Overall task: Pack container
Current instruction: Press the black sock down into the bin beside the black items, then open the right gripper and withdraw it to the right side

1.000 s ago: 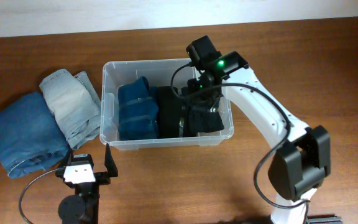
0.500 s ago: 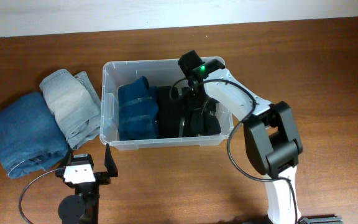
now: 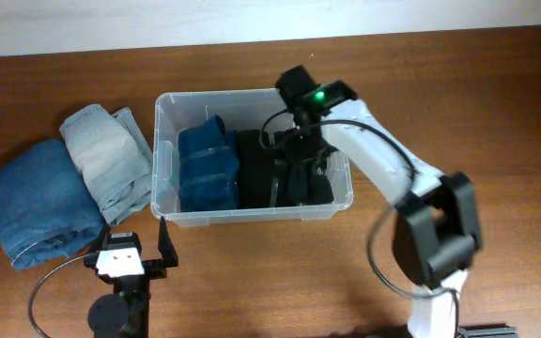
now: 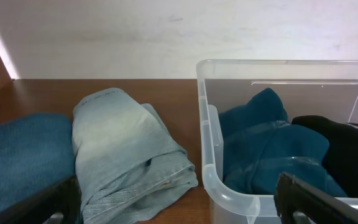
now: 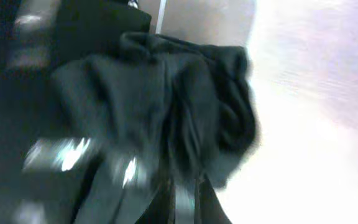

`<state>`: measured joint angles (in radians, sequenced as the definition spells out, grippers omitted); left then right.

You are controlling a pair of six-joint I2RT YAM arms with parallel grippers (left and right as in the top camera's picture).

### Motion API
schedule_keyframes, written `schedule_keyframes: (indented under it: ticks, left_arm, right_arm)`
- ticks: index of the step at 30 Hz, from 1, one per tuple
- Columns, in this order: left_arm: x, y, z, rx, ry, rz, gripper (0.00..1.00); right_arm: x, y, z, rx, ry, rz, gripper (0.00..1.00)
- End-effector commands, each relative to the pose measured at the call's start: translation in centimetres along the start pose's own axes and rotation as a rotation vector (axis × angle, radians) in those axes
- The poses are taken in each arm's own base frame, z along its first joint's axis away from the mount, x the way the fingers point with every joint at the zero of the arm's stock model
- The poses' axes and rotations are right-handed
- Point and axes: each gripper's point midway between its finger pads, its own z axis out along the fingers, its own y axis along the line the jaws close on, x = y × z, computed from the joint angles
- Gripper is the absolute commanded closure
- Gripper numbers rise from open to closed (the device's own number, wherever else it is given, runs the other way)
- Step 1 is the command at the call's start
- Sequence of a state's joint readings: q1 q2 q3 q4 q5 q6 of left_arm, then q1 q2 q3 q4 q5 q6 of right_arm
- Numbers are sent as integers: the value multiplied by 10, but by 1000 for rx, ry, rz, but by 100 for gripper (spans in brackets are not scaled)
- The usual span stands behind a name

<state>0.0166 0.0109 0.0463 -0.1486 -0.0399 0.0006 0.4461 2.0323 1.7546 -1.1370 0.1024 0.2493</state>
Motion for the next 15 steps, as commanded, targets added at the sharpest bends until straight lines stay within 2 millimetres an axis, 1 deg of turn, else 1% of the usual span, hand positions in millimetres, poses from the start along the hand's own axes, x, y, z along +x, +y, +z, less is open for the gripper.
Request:
schedule_keyframes:
  ticks: [1,4,6,13,15]
  left_arm:
    - [1,0,0,5,-1,15,1]
    - [1,0,0,5,-1,15,1]
    - [1,0,0,5,-1,15,1]
    - [1,0,0,5,-1,15,1]
    - [1,0,0,5,-1,15,1]
  right_arm:
    - [3,4,-32,-41,-30,-13,94]
    - [16,9,-28,-66,31,-18,94]
    - [23,15,-20,-90,62,-24,95]
    - [39,35,14,-154,91,-43,96]
    - [40,35,12,-156,95,-42,96]
